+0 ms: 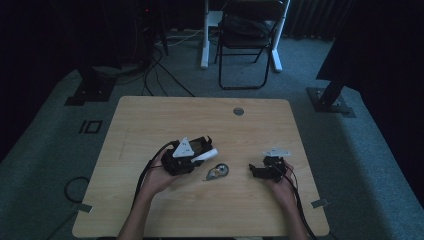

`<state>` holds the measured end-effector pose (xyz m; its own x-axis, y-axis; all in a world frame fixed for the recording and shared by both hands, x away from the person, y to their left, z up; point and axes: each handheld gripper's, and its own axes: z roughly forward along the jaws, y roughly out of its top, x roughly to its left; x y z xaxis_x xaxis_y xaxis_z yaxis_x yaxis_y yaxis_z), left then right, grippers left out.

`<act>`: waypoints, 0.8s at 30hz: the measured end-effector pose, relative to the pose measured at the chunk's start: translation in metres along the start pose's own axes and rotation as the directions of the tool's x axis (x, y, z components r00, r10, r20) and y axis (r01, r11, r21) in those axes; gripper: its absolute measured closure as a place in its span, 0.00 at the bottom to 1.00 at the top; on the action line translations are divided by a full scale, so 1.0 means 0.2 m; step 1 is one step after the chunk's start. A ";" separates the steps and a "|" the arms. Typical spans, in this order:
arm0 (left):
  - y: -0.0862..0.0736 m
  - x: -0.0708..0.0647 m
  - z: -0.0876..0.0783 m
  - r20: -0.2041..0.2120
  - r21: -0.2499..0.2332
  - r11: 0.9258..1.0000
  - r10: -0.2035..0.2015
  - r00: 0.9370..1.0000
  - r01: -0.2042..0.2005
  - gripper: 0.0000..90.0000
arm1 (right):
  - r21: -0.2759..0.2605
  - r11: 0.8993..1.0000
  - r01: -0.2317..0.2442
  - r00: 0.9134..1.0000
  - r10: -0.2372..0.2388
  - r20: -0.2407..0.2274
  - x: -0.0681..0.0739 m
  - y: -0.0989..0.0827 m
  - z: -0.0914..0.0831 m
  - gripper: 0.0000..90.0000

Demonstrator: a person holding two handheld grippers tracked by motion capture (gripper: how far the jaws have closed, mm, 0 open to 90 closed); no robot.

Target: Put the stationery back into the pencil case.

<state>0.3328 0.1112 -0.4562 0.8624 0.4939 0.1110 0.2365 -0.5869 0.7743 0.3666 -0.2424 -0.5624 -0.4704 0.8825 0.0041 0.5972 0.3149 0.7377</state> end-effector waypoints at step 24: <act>-0.03 0.06 -0.01 -0.026 -0.001 1.000 -0.029 0.999 0.029 0.79 | 0.000 1.000 -0.002 1.000 0.002 0.000 0.00 0.00 0.00 0.17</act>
<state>0.3400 0.1216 -0.4581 0.8432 0.5273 0.1048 0.2608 -0.5717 0.7779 0.3666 -0.2423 -0.5624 -0.4693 0.8830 0.0053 0.5977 0.3133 0.7380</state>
